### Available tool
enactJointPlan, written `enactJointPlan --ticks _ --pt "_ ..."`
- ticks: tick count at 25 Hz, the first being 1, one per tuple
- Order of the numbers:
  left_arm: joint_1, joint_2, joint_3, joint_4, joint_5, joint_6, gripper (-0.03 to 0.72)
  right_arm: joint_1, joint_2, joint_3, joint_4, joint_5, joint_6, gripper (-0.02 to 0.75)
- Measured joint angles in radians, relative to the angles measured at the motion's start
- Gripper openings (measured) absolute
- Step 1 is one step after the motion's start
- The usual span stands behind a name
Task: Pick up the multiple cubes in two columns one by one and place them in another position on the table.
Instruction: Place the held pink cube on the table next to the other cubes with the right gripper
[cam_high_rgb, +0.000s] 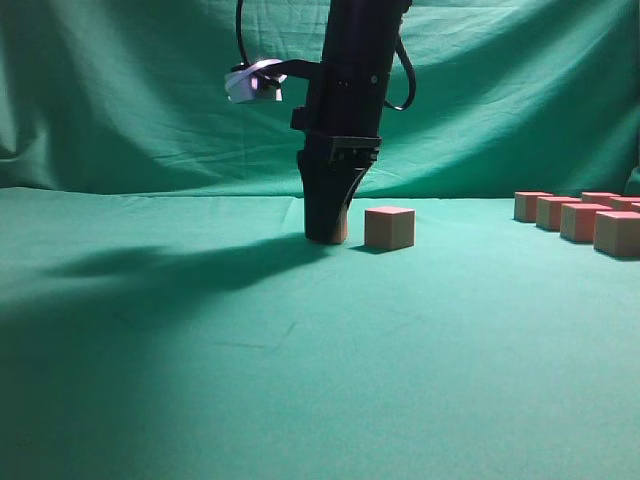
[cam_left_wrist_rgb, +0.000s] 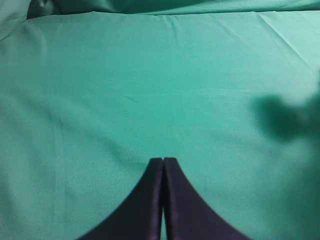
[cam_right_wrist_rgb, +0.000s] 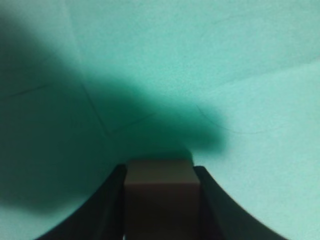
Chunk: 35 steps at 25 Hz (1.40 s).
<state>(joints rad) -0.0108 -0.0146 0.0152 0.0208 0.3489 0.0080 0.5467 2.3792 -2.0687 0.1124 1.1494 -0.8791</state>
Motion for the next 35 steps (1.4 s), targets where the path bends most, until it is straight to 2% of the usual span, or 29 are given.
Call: enactJointPlan --ticks 35 --pt "0.0 0.0 0.0 0.0 0.0 0.0 0.0 0.0 0.0 -0.002 -0.023 0.006 0.027 0.266"
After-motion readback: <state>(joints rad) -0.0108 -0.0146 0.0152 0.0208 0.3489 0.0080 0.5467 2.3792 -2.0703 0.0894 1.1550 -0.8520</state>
